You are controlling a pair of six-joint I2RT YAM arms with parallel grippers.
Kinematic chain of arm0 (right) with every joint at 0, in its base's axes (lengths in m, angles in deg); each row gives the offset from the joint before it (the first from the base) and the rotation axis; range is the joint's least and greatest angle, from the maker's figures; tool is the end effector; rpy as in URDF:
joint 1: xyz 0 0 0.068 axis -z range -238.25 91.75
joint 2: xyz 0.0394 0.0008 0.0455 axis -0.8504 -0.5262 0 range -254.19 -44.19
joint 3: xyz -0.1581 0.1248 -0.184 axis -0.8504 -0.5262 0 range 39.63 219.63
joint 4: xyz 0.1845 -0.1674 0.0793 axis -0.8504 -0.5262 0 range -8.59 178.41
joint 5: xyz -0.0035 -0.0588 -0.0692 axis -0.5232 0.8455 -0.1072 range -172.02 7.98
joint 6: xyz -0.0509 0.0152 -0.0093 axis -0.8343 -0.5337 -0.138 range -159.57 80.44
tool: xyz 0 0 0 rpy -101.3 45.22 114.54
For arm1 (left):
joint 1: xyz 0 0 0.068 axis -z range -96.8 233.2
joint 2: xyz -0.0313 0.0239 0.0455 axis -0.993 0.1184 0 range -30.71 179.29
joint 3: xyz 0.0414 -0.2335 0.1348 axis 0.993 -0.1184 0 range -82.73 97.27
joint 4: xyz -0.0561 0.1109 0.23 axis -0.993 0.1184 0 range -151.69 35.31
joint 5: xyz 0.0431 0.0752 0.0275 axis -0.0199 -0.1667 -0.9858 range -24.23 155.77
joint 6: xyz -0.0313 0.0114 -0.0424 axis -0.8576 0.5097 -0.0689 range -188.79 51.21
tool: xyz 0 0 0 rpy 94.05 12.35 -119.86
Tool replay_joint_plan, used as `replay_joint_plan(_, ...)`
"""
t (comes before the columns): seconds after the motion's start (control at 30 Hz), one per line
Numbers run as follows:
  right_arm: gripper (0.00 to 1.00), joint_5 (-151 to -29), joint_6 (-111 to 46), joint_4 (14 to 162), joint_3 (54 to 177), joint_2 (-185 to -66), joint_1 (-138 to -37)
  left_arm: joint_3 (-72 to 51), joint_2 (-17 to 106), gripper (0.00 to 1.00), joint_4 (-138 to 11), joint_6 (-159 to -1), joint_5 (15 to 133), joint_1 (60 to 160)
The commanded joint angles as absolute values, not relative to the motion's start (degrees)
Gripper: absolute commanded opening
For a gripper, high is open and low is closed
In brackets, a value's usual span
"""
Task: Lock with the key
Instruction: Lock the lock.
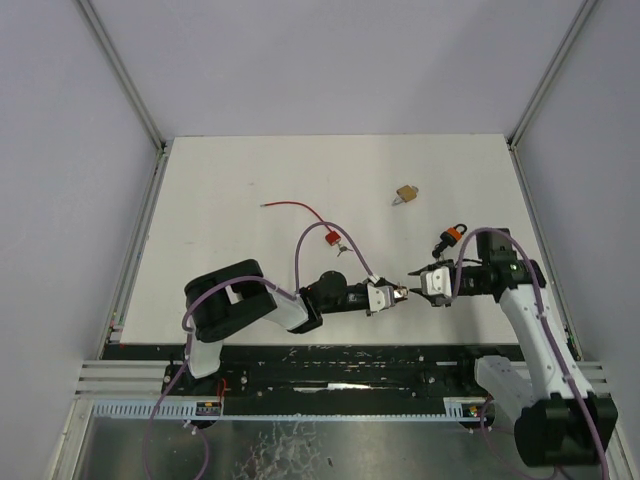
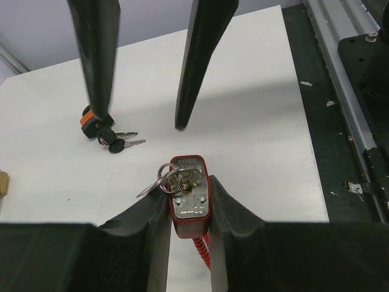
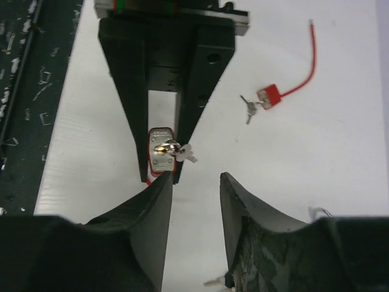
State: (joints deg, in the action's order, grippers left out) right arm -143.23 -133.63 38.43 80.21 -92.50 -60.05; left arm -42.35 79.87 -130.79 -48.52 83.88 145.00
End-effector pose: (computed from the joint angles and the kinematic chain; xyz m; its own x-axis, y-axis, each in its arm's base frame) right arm 0.1429 0.0358 0.2602 0.5418 -0.4636 -0.7011 -0.8086 -0.0597 -0.5853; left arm 0.1605 -0.3225 0.1484 0.3327 0.0765 -0.9399 0.9267 0.1585 0.3409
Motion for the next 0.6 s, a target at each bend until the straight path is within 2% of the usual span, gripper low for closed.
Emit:
replay_joint_plan(0.0,0.42,-146.57,-151.72,23.05,82.02,-99.78,-59.82,-44.18,80.46,0.00,-121.58,-47.84,84.56,144.24)
replay_joint_plan(0.2,0.53,-145.34,-140.88,34.14,76.93,-94.88,-60.28,-43.81,81.16,0.00,-121.52,-47.88,84.49,144.25)
replay_joint_plan(0.57,0.49,-144.94,-136.54,38.87,76.28,-98.28,-62.63,-43.83,81.28,0.00,-122.36,-48.75,84.84,144.27)
